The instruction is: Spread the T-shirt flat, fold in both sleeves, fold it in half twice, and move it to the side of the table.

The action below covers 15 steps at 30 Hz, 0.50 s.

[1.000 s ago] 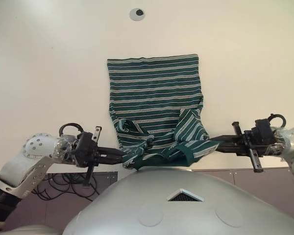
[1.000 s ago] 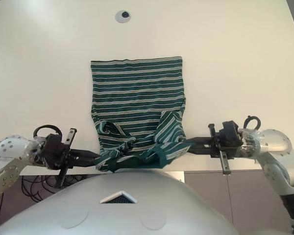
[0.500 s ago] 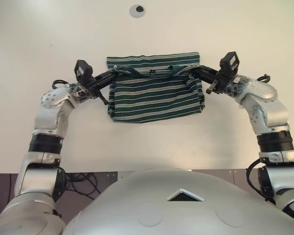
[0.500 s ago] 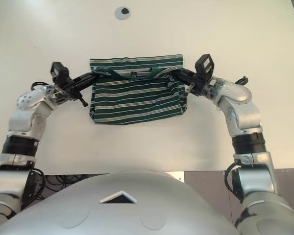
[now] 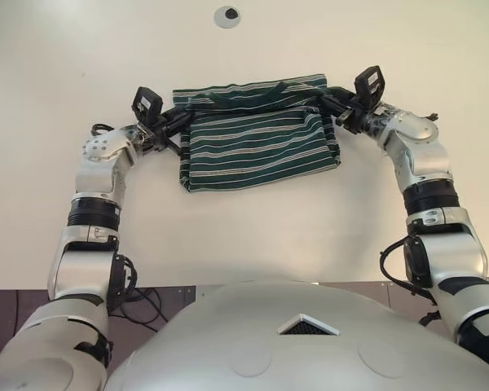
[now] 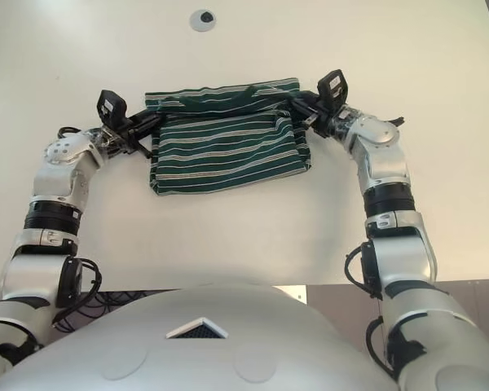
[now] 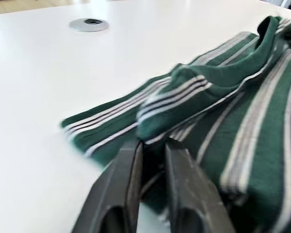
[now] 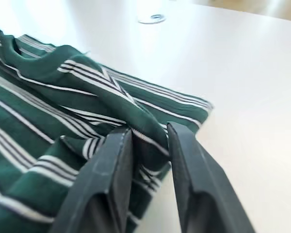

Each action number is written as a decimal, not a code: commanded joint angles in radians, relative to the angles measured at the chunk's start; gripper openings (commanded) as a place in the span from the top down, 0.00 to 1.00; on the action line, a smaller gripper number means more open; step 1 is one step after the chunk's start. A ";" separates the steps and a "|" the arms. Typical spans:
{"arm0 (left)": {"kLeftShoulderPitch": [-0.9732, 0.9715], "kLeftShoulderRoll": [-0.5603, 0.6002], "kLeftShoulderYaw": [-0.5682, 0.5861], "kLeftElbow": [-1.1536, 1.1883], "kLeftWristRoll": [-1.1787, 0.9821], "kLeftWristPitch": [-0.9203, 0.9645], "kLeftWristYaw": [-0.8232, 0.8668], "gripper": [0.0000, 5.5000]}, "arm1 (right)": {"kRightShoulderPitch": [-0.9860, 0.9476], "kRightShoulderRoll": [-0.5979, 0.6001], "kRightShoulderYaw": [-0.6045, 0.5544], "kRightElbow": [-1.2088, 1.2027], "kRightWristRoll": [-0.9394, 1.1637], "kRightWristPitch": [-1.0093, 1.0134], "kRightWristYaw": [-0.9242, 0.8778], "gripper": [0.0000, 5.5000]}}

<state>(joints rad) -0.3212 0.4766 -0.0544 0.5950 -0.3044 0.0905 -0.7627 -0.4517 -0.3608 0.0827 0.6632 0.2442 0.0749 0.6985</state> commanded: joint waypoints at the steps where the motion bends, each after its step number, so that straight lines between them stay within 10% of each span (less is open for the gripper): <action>1: -0.065 -0.007 0.079 0.069 -0.011 0.056 0.054 0.77 | -0.082 0.026 -0.060 0.119 -0.024 -0.076 -0.091 0.66; 10: -0.018 -0.057 0.187 -0.140 -0.092 -0.100 -0.036 0.68 | -0.015 0.024 -0.048 0.024 -0.086 -0.429 0.002 0.42; 15: 0.227 -0.030 0.019 -0.534 -0.154 -0.105 -0.309 0.68 | 0.049 -0.044 0.060 -0.030 -0.290 -0.592 0.000 0.42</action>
<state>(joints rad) -0.1814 0.4209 0.0407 0.1518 -0.4859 -0.0060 -0.9974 -0.4179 -0.3472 0.1022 0.6334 0.0459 -0.4771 0.7180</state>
